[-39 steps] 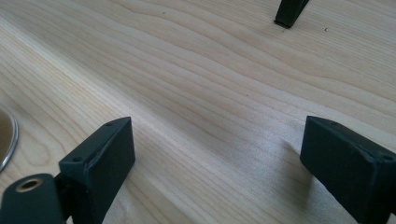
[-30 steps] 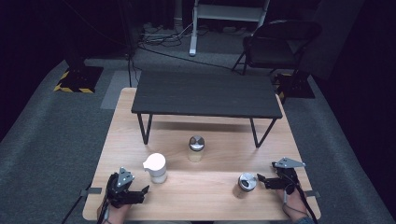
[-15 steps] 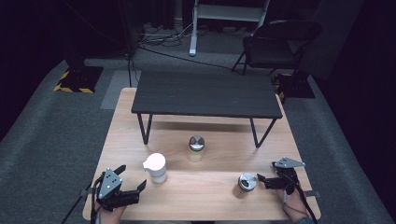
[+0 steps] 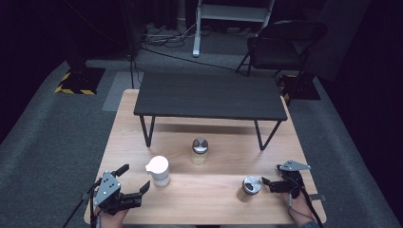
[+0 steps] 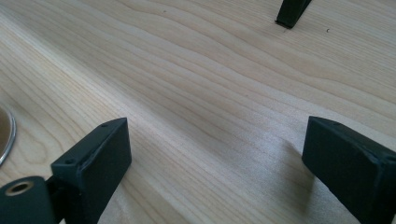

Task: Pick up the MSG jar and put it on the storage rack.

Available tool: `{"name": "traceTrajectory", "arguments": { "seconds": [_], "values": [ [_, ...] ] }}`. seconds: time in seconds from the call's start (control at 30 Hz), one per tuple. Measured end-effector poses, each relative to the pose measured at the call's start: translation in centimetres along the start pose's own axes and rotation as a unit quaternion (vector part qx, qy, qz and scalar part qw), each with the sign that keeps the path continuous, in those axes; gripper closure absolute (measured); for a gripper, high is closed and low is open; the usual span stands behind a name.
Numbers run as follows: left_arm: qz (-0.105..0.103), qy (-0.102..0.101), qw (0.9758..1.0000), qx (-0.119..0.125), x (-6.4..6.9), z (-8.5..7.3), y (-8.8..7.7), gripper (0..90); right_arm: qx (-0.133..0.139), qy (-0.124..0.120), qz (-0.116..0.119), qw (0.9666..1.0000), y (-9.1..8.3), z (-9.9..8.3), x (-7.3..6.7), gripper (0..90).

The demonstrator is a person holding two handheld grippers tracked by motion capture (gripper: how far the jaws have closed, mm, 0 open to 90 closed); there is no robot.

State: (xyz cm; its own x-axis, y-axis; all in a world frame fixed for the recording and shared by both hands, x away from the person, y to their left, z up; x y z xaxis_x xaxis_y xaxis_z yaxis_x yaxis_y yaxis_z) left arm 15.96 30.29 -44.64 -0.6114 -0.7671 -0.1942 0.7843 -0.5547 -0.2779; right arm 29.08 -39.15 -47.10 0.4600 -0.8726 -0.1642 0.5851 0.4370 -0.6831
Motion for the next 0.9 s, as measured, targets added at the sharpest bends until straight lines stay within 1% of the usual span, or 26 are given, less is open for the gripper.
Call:
{"name": "traceTrajectory", "arguments": {
  "seconds": [0.07,0.17,0.43,0.47,0.5,0.53,0.77,0.9],
  "values": [
    [-0.006,0.001,0.9999,0.010,-0.1,0.1,0.3,7.3,0.000,0.000,0.000,1.0000,0.0,0.0,0.0,8.0],
    [-0.011,0.005,0.9998,0.014,-0.2,0.2,0.7,7.3,0.000,0.000,-0.001,1.0000,0.0,0.0,0.0,7.8],
    [-0.033,0.014,0.9990,0.025,-0.8,0.8,2.8,7.3,-0.001,0.001,-0.003,1.0000,0.0,0.0,-0.1,6.9],
    [-0.038,0.015,0.9988,0.028,-0.9,0.9,3.3,7.3,-0.001,0.002,-0.003,1.0000,0.0,0.0,-0.1,6.5],
    [-0.043,0.016,0.9985,0.029,-1.0,1.0,3.7,7.3,-0.001,0.003,-0.004,1.0000,0.0,0.0,-0.1,6.2],
    [-0.043,0.016,0.9985,0.029,-1.0,1.0,3.7,7.3,-0.001,0.003,-0.004,1.0000,0.0,0.0,-0.1,6.2],
    [-0.061,0.025,0.9973,0.032,-1.2,1.6,5.4,7.2,-0.002,0.005,-0.006,1.0000,0.1,0.1,-0.2,5.5],
    [-0.067,0.024,0.9970,0.030,-1.3,1.7,6.0,7.3,-0.002,0.005,-0.006,1.0000,0.1,0.1,-0.2,5.5]
  ]
}}
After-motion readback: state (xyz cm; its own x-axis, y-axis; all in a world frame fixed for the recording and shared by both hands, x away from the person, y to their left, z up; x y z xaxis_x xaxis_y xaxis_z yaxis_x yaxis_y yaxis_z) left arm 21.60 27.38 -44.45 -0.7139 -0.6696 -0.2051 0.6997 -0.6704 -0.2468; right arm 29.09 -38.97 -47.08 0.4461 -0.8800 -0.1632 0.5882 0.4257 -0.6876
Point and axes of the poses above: each handheld gripper's, and its own axes: y roughly forward along the jaws, z roughly out of its top, x roughly to its right, the point moved 2 cm from there along y, roughly forward along the jaws, and after that the axes turned 14 degrees about y, right-handed, at the moved point
